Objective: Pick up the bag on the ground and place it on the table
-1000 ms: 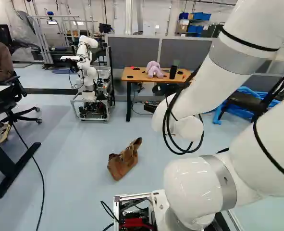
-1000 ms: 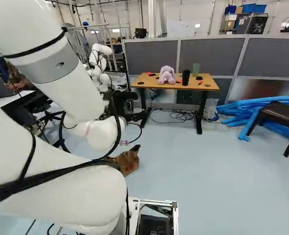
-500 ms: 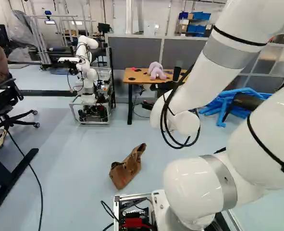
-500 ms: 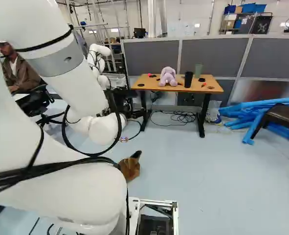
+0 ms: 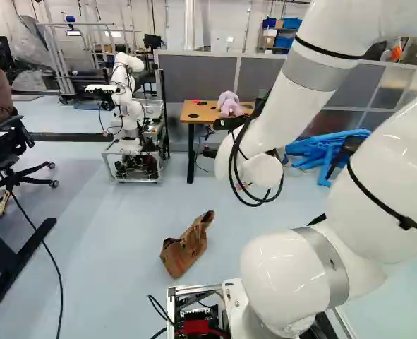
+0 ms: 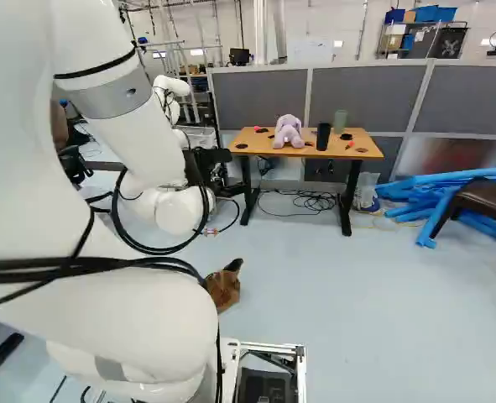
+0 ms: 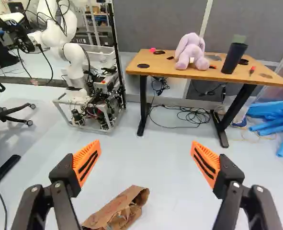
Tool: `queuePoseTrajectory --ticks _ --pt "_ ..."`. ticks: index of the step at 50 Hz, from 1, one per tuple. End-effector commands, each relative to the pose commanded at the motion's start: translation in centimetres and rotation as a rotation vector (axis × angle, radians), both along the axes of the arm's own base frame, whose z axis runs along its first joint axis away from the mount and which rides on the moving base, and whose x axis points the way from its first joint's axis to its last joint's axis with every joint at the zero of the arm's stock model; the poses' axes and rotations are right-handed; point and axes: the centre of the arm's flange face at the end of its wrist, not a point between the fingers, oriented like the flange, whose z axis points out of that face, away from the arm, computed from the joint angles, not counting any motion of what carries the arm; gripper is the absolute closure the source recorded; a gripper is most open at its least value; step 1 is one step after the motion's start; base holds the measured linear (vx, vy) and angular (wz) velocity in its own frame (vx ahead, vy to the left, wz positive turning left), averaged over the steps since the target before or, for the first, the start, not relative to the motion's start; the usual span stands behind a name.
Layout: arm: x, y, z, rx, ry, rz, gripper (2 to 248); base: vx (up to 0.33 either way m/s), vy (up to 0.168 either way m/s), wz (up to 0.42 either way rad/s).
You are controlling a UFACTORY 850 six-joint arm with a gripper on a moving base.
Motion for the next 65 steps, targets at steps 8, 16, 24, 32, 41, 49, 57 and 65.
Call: queuePoseTrajectory --ticks 8,16,24,32,41,49,57,65 --pt "1.2 0.8 -0.5 -0.006 0.073 0.021 3 0.000 0.000 0.000" --pt "2.2 1.6 -1.1 -0.015 0.156 0.042 3 0.000 0.000 0.000" --pt "3.3 2.5 -1.7 -0.025 0.239 0.062 3 0.000 0.000 0.000" --pt "4.2 3.4 -2.2 -0.037 0.320 0.082 3 0.000 0.000 0.000" --pt "5.2 4.4 -2.8 -0.052 0.410 0.104 3 0.000 0.000 0.000" --pt "6.0 5.3 -3.4 -0.067 0.490 0.122 3 0.000 0.000 0.000" --pt "7.0 6.3 -4.3 -0.085 0.578 0.139 3 0.000 0.000 0.000" --pt "8.0 7.3 -5.6 -0.105 0.672 0.155 3 0.000 0.000 0.000"
